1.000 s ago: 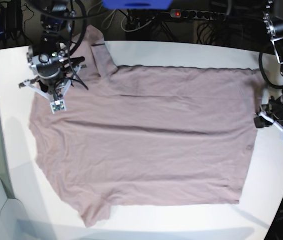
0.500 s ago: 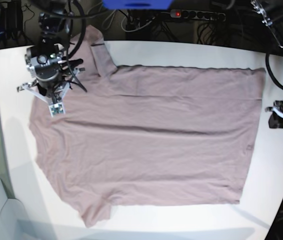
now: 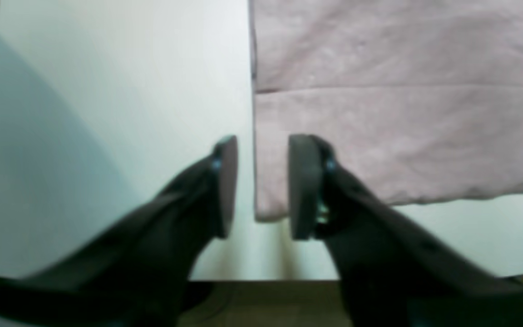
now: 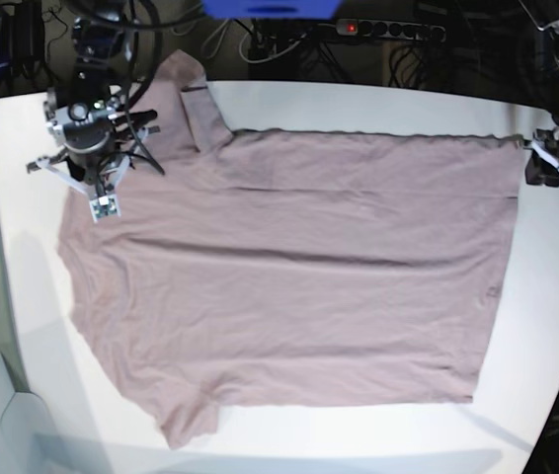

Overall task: Layout the t-shirt on the table in an organized manner, then fold the t-shirt properly
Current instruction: 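Grasp the collar-edge corners of the t-shirt with both grippers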

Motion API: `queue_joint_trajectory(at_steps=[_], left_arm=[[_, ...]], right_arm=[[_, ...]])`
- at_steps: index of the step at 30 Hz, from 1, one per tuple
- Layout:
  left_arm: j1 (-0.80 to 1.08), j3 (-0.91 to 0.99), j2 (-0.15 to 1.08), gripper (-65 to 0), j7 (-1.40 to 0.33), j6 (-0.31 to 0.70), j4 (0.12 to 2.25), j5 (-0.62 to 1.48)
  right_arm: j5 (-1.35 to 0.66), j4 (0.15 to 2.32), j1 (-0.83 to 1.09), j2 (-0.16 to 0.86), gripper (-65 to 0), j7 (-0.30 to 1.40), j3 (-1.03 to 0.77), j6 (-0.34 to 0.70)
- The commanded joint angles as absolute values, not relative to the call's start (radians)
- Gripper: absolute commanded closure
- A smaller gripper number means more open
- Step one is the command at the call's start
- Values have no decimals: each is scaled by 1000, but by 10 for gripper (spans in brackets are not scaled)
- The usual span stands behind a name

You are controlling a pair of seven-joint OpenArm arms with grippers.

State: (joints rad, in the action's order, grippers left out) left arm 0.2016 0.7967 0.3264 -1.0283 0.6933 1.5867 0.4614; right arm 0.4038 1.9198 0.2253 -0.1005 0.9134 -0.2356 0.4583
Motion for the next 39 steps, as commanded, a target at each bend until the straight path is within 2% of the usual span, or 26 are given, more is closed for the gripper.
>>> queue_joint_trajectory(at_steps=[1,4,7,9,11,19,25,28,35,39], left_arm=[[197,803,344,-259,-1012,698,1587,469],[197,803,344,-409,-1010,698,1537,469],[197,802,343,-537,-1009,698,1526,469],[197,802,343,-579,-1009,698,1520,469],[197,800,343,-588,-1009,698,1520,469],[197,794,323,-585,-1009,698,1515,469],[199,794,320,-581,-1009,698,1425,469],[199,794,320,-501,-1001,698,1400,469],[197,792,320,-160,-987,698,1331,469],[194,792,320,-61,-987,698,1310,469]], right_arm=[[403,1939,219,-101,0,901,-239,458],[401,1936,220,-99,-9,903,-236,460],[401,1937,237,-91,-130,900,-236,478],[403,1939,239,-88,-202,900,-243,512],[403,1940,239,-88,-225,900,-245,519],[403,1940,239,-90,-224,900,-245,519],[403,1940,240,-90,-224,903,-245,519],[403,1940,240,-90,-224,906,-245,519],[403,1940,240,-93,-224,906,-286,522],[403,1940,257,-93,-227,906,-288,524]])
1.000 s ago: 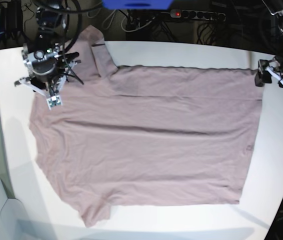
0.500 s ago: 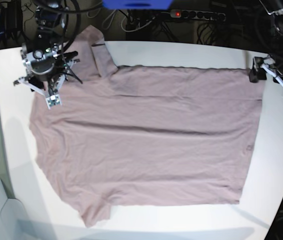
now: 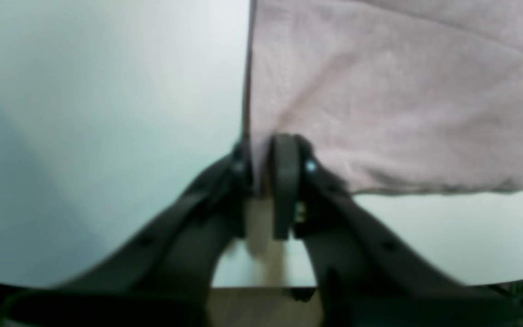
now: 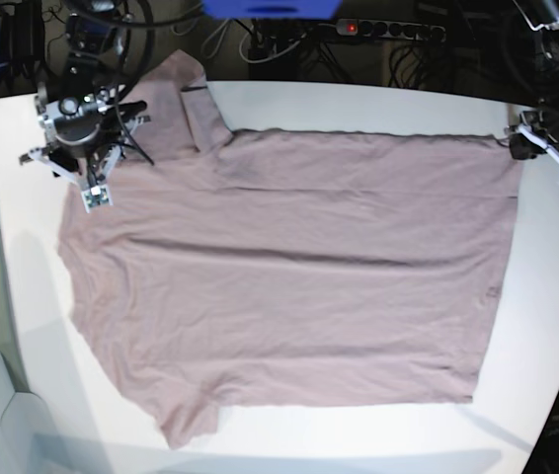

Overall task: Layout the t-shirt on the table in an organized manner, then fold the t-shirt properly
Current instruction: 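Grasp the collar-edge corners of the t-shirt with both grippers, then lift the grasped shirt edge with both grippers and pull it taut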

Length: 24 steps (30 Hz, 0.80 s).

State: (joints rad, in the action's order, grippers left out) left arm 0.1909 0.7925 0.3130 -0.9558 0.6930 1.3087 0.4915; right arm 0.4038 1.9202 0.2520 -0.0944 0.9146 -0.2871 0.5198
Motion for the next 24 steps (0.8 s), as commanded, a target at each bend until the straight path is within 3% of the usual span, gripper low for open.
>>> queue_joint_trajectory(at_steps=[1,8,13,18,24], left_arm=[[189,791,320,-54,-987,698,1311,469],[180,746,320,-49,-987,698,1314,469],[176,746,320,0,-970,698,1311,469],[176,745,320,-3,-947,698,1307,469],[174,745,320,-3,-947,698,1307,469]], right_arm=[[403,1940,265,-93,-228,905,-286,524],[403,1940,312,-134,-231,903,-286,524],[403,1946,346,-154,-282,900,-286,524],[403,1975,374,-157,-303,908,-282,526],[403,1992,398,-157,-303,908,-286,590]])
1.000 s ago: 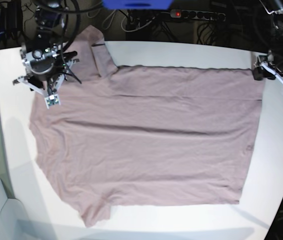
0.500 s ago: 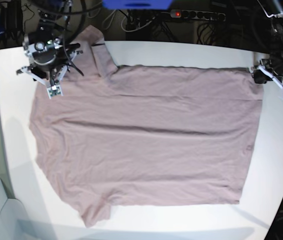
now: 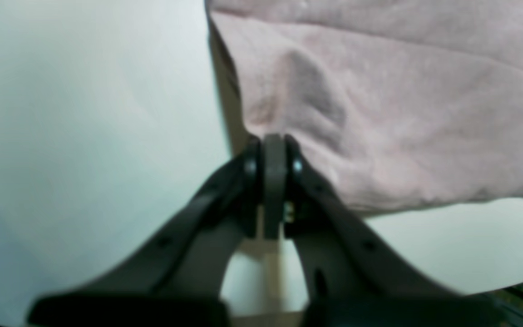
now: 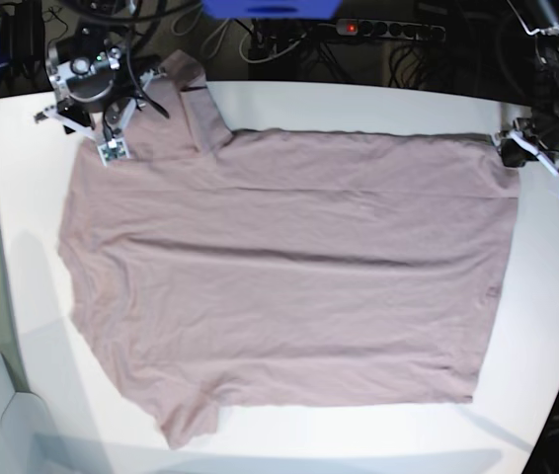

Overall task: Layout the t-shirt on the table in an organized manner, then fold the t-shirt properly
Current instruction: 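Lift the grasped shirt edge with both grippers and pull it taut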

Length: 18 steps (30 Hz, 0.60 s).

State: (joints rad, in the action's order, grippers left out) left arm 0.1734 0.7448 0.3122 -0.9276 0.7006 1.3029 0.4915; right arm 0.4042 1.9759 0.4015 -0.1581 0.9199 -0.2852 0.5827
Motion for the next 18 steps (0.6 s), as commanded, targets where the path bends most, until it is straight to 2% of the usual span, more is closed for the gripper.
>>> queue_joint_trajectory(at_steps=[1,18], left_arm=[[174,745,320,-3,-947,698,1307,469],[163,745,306,-3,-947,698,1307,469]], right_arm=[[403,1991,404,-157,-303,909,-286,590],[305,1986,430,-157,-303,909,-280,591]])
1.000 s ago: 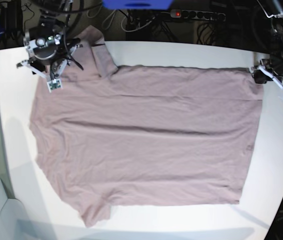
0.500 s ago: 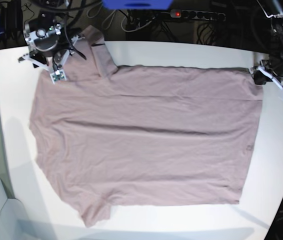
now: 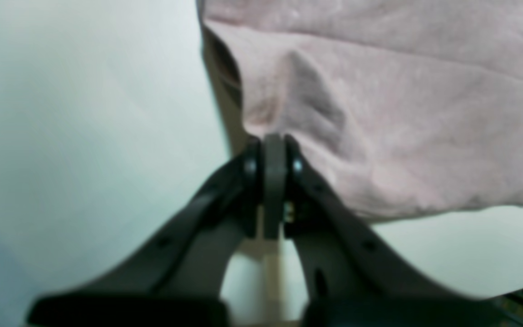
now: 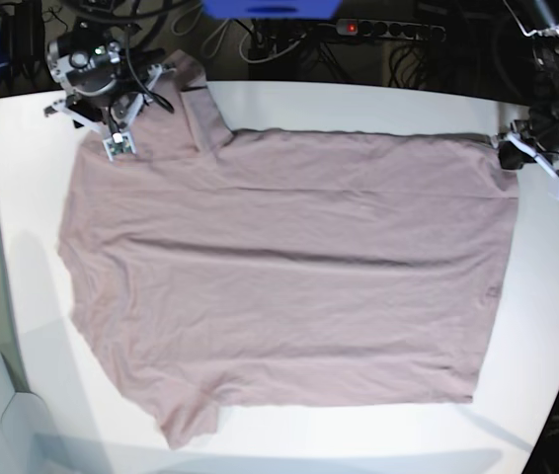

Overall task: Layout the t-shirt on the table in an organized manner, then fold the t-shirt properly
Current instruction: 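Lift the grasped shirt edge with both grippers and pull it taut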

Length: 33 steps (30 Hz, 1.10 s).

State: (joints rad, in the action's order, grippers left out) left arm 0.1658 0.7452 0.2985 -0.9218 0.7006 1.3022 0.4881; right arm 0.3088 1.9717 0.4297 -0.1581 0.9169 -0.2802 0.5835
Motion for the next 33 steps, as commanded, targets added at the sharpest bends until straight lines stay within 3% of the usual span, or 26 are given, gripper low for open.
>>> queue_joint_trajectory(at_steps=[1,14,17,21,22,33], left_arm=[[163,745,306,-3,-947,698,1307,469],[163,745,306,-3,-947,698,1307,469],[163,745,308,-3,-947,698,1307,469],[163,745,309,-3,-947,698,1307,469],[163,745,309,-3,-947,698,1307,469],[160,748,312,-3,-947,698,1319,475]], right_arm=[[305,1983,427,-157,-303,909,-280,591],[305,1877,406,-157,-289,908,-285,593],[305,1877,406,-157,-215,908,-285,593],[305,1876,407,-157,-23,908,-280,593],[305,1876,407,-157,0,908,-280,593],[305,1966,403,-157,0,900,-278,625]])
